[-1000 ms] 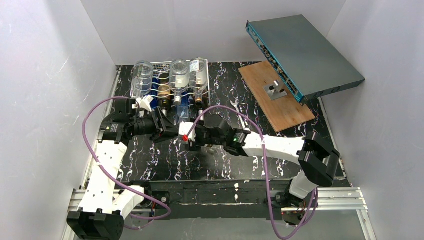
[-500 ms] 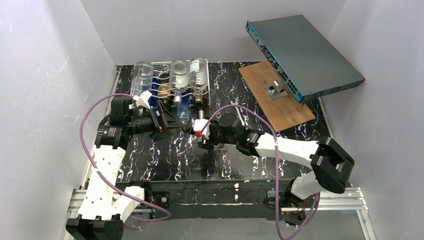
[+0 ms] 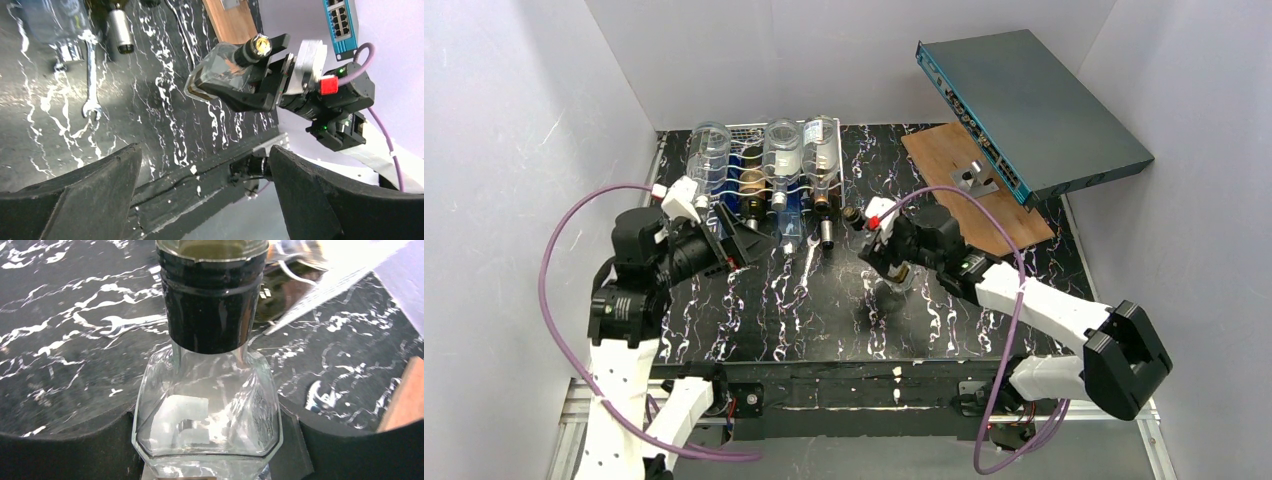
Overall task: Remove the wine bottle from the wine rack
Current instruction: Place the wine bottle at the center of the board.
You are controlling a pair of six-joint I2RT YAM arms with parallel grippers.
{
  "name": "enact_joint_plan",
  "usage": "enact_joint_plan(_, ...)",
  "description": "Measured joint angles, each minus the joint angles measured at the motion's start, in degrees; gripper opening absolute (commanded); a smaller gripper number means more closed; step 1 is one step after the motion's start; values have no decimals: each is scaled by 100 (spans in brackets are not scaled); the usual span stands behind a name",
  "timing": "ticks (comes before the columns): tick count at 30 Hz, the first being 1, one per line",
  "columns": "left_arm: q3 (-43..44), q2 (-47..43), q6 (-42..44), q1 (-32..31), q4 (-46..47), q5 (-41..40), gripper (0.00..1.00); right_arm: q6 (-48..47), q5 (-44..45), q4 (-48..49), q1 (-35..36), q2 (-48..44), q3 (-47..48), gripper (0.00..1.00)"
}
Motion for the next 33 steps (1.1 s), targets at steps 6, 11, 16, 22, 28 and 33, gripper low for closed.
enact_joint_plan(6,-382,-837,44,0,352,-450,98,282,87,317,-544,-61,0,1)
enact_joint_plan(11,-907,-1401,-81,0,503,-658,98,396,197,549,-732,247,140,1)
enact_joint_plan(16,-1193,-1700,-168,0,551,-748,98,433,256,605,-809,988,673,1)
enact_joint_plan(22,-1209,-1698,-203,0,573,-791,98,455,243,734,-994,1840,1488,1)
enact_joint_plan(28,-1209,-1639,-254,0,573,-820,98,577,249,942,-1231,2684,2542,1)
enact_joint_plan(33,-1209,-1639,-267,0,575,-874,98,754,356,1392,-1397,3536,3469,1)
